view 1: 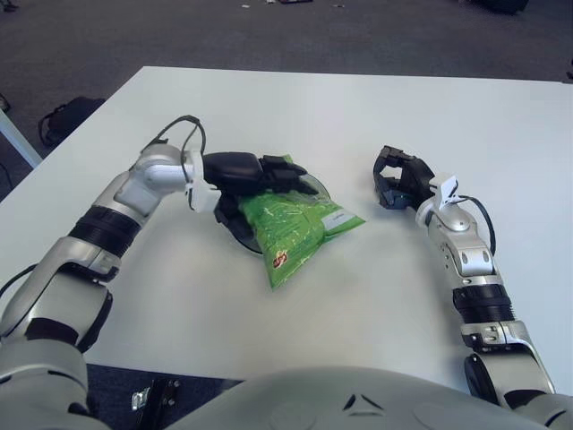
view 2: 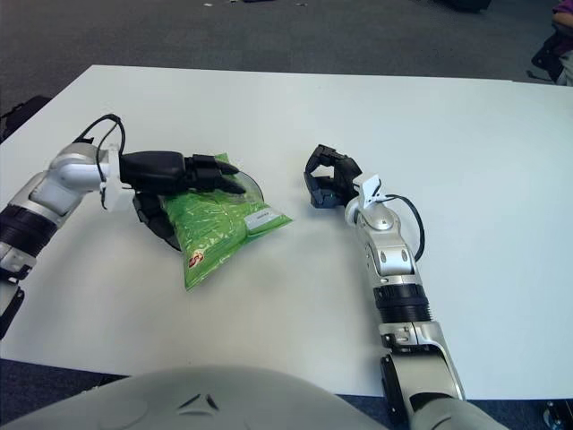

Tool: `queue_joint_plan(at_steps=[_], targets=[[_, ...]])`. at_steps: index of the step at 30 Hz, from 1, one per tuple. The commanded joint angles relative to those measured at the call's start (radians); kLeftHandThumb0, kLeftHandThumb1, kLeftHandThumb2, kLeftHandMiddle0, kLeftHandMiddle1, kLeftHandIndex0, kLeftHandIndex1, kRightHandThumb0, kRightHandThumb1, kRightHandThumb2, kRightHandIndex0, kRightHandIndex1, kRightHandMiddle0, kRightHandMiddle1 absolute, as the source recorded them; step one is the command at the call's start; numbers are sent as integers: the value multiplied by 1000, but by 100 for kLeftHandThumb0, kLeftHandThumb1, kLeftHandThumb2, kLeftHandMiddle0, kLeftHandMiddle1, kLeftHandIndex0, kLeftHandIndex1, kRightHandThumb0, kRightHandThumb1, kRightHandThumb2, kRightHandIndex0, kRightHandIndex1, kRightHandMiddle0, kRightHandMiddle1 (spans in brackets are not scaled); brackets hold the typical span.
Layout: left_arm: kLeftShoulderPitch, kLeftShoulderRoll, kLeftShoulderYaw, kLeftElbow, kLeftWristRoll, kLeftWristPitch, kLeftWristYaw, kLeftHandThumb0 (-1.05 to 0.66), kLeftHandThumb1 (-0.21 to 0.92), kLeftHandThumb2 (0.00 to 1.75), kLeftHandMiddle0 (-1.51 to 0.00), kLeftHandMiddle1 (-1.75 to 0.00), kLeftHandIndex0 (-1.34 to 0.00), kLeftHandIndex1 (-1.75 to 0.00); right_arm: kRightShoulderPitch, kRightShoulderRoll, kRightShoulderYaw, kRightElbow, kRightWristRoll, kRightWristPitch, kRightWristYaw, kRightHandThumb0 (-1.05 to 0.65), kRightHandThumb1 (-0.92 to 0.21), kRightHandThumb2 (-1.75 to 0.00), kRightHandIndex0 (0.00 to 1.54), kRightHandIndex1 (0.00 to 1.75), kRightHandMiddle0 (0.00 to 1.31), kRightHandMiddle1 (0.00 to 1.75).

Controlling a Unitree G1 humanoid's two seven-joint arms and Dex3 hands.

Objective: Put the snack into the plate.

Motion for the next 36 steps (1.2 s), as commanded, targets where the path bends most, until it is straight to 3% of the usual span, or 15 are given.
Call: queue_joint_plan(at_steps=[1,13,23,33,36], targets=[[21,-7,39,1,-86,9,-37,-105,92,61,-10,-16,0,-48,72,9,36,82,-35,74,8,-44,-44,-116,113,175,51,175],[52,10,169,-56,-146,49,-54,-103,92,48,-13,-15,0,-49,63,8,33,100,-30,69,18,-44,-45,-115,113,175,51,175],[18,-33,205,-20,-231,93,-152,-101,92,50,-19,-16,0,-47,62,9,31,105,-27,64,19,-44,-44,-116,115,175,51,175],[16,-50,239,-16,-239,133,-215,-99,92,48,-21,-17,0,-44,67,13,28,99,-26,64,12,-45,-42,-118,115,175,53,175],[27,-48,255,-25,-252,200,-222,-96,92,47,-21,-17,0,-49,69,16,28,100,-27,57,8,-45,-42,-119,116,175,53,175]])
